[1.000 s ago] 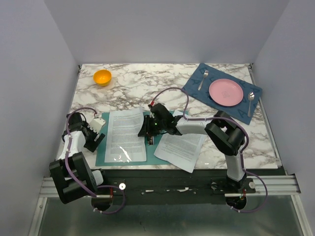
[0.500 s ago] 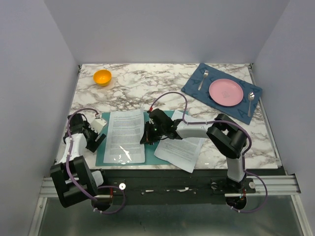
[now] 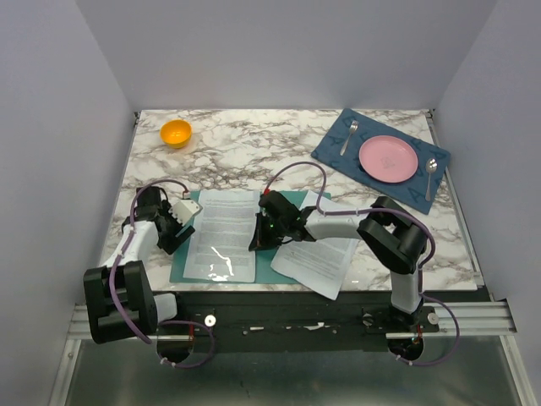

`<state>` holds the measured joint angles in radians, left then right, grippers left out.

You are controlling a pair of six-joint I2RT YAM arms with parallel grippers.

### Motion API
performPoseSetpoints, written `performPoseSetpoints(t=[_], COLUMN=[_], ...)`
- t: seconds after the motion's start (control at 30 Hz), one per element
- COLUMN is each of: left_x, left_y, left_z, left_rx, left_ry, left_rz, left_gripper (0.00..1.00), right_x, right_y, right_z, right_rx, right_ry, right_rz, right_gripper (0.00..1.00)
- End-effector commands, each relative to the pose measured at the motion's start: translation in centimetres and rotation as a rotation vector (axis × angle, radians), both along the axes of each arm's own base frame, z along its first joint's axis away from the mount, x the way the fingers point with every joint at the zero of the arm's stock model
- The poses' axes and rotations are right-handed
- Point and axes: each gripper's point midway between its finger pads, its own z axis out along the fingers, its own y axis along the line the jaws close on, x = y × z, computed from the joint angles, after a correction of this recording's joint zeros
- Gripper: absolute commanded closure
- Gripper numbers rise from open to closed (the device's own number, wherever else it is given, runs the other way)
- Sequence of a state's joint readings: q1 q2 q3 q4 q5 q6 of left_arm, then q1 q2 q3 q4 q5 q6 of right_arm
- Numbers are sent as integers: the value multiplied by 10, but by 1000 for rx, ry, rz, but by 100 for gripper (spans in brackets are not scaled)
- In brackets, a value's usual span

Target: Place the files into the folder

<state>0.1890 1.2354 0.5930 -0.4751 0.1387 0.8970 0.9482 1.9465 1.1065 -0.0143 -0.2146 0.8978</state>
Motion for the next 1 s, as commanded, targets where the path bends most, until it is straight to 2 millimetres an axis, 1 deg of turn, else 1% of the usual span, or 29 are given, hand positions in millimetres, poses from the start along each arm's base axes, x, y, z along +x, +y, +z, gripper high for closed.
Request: performPoseSetpoints(t=[0.0, 0.07, 0.17, 0.2, 0.27, 0.3, 0.33, 0.53, 0.6, 0.67, 0.73, 0.77, 0.87, 0.97], left_x=[-31, -31, -31, -33, -33, -34, -34, -36, -36, -35, -35, -36, -36, -36], left_y=[-29, -31, -30, -29, -28, -28, -29, -28, -27, -26, -26, -26, -26, -26], left_z=[-26, -25, -22, -22, -21, -21, -21, -21, -20, -20, -20, -20, -19, -18], left_rx=[-119, -129, -125, -121, -113, -113, -112, -107, -106, -101, -100, -100, -101, -98], left_ry=[161, 166, 167, 168, 163, 164, 163, 159, 155, 151, 150, 153, 147, 143], left_rz=[-7, -6, -4, -6, -5, -8, -9, -3, 2, 2, 4, 2, 8, 5], left_gripper=[13, 13, 14, 14, 14, 14, 14, 14, 14, 14, 14, 15, 15, 15], right_x=[6, 10, 13, 17, 17, 20, 20, 29, 27, 21, 15, 11, 4, 2], right_y=[-5, -1, 4, 10, 14, 20, 21, 30, 28, 22, 19, 15, 15, 17], right_z=[0, 6, 7, 10, 10, 15, 12, 13, 10, 4, 3, -2, 0, 2], right_rx=[-58, -51, -50, -38, -33, -17, -21, -13, -17, -31, -31, -39, -35, -36], right_ry=[-22, -35, -37, -41, -32, -36, -28, -35, -14, 21, 45, 70, 95, 97], right_rz=[-24, -20, -16, -15, -6, -3, -2, -13, -24, -42, -47, -61, -61, -56], right_gripper=[94, 94, 94, 93, 94, 94, 94, 98, 99, 99, 99, 99, 99, 99])
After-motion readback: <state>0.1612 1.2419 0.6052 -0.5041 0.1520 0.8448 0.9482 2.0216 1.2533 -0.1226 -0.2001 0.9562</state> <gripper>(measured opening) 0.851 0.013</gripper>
